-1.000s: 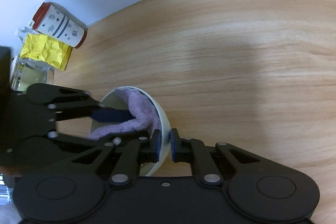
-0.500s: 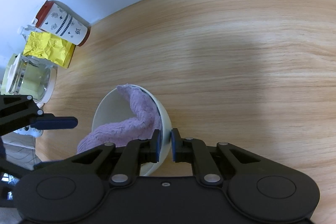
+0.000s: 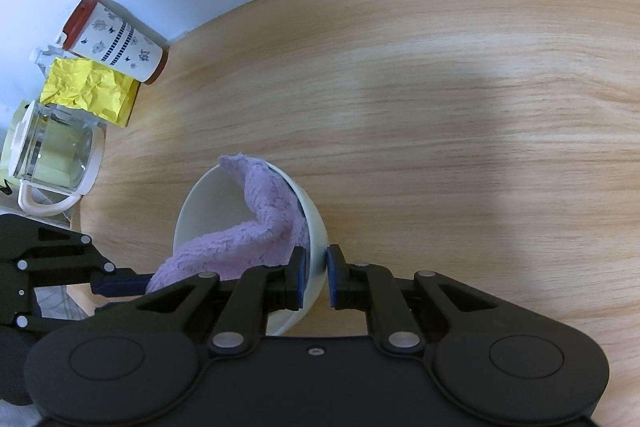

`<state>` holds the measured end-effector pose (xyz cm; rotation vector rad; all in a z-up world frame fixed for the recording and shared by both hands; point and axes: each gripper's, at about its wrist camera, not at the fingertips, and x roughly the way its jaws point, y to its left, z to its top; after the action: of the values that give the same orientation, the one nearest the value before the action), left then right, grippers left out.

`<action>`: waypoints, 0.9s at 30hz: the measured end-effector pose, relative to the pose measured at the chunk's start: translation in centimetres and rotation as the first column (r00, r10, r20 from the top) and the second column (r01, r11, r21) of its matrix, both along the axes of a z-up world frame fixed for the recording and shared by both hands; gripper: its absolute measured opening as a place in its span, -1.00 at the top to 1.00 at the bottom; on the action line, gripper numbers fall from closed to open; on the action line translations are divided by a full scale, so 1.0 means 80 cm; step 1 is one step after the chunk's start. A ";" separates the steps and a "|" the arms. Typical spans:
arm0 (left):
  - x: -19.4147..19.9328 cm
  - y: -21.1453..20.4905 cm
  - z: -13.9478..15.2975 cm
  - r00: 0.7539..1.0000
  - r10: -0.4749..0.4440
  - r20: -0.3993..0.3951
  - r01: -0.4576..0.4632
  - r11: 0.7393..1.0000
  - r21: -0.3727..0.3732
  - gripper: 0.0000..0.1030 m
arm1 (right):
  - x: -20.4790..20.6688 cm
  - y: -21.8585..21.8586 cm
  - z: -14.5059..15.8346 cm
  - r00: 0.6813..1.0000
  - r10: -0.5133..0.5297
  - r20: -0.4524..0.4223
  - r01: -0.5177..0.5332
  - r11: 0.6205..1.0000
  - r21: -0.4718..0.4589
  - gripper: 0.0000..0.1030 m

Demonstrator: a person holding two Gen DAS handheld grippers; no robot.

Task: Clean bowl
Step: 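Rub the pink cloth around the bowl's inner wall with the left gripper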

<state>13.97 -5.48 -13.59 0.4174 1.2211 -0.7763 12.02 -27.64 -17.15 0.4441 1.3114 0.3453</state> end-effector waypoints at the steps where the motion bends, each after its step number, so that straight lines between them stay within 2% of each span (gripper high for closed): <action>1: 0.005 -0.003 -0.001 1.000 0.007 0.009 -0.007 1.000 -0.003 0.83 | 0.000 0.001 0.000 1.000 0.001 0.001 -0.001 1.000 -0.001 0.73; 7: 0.027 -0.027 -0.016 0.999 0.033 0.033 -0.032 0.999 -0.025 0.83 | -0.001 0.001 0.000 1.000 -0.004 0.003 0.004 1.000 -0.001 0.73; 12: 0.035 -0.045 -0.039 0.999 0.018 0.041 -0.018 1.000 0.004 0.83 | -0.001 0.001 -0.003 1.000 -0.008 -0.004 0.008 1.000 0.007 0.73; 22: 0.035 -0.051 -0.057 1.000 0.012 0.026 -0.013 1.000 0.022 0.83 | -0.003 0.001 -0.007 1.000 -0.010 -0.009 0.010 1.000 0.014 0.72; 27: 0.039 -0.048 -0.051 1.000 0.014 -0.006 -0.014 1.000 0.000 0.64 | -0.002 0.002 -0.006 1.000 0.000 -0.011 0.001 1.000 0.013 0.71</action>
<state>17.11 -9.29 -17.66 0.4062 1.2285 -0.7667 11.83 -27.50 -17.64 0.4576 1.3203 0.3514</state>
